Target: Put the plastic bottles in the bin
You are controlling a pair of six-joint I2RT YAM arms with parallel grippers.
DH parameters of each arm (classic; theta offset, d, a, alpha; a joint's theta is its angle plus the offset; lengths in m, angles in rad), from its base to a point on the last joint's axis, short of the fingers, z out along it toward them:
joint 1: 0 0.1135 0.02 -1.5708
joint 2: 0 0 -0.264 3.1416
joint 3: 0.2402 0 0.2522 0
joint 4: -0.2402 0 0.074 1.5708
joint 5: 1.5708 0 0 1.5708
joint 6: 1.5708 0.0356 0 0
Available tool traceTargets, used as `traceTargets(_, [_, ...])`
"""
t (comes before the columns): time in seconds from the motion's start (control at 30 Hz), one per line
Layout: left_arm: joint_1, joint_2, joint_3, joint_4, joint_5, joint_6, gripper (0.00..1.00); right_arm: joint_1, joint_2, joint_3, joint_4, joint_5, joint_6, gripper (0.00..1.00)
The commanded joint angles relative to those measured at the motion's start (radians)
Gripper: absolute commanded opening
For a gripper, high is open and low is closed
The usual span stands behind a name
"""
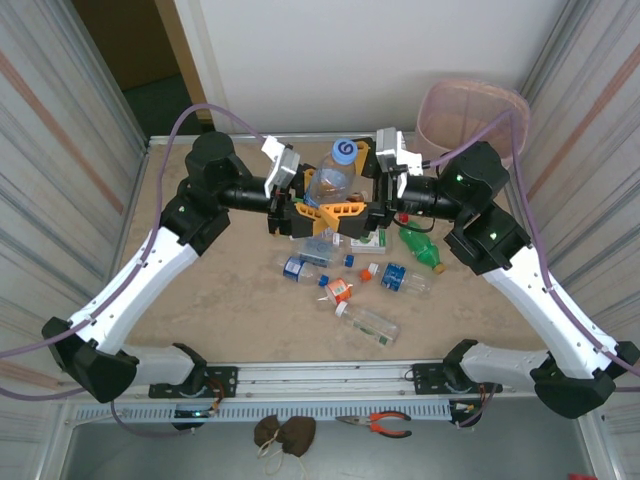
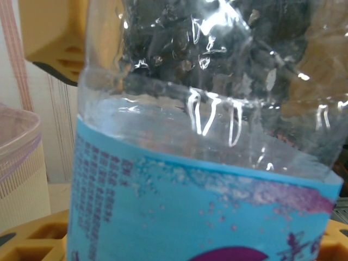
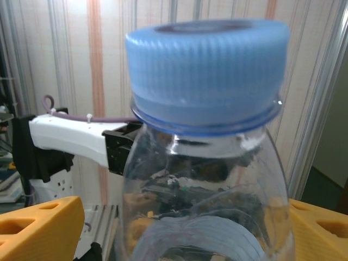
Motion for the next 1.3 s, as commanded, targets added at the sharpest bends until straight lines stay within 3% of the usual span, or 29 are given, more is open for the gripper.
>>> traceTargets(0.0, [-0.007, -0.031, 0.034, 0.029, 0.007, 0.01, 0.6, 0.01, -0.008, 0.025, 0.002, -0.01, -0.028, 0.78])
traceTargets(0.17, [-0.009, -0.025, 0.041, 0.036, 0.008, 0.009, 0.6, 0.012, -0.009, 0.027, 0.006, -0.014, -0.029, 0.67])
traceTargets(0.47, [-0.009, -0.03, 0.033, 0.03, -0.008, 0.023, 0.64, 0.013, -0.008, 0.031, 0.016, -0.002, -0.031, 0.57])
traceTargets(0.9, [0.007, -0.088, -0.019, -0.059, -0.136, 0.107, 0.8, 0.005, -0.026, 0.045, -0.005, 0.141, -0.071, 0.58])
traceTargets(1.07, [0.041, -0.128, -0.073, -0.064, -0.18, 0.102, 0.81, -0.053, -0.023, 0.069, -0.042, 0.228, -0.069, 0.58])
traceTargets(1.27, [0.057, -0.155, -0.111, -0.091, -0.215, 0.103, 0.81, -0.204, 0.001, 0.114, -0.069, 0.283, 0.012, 0.57])
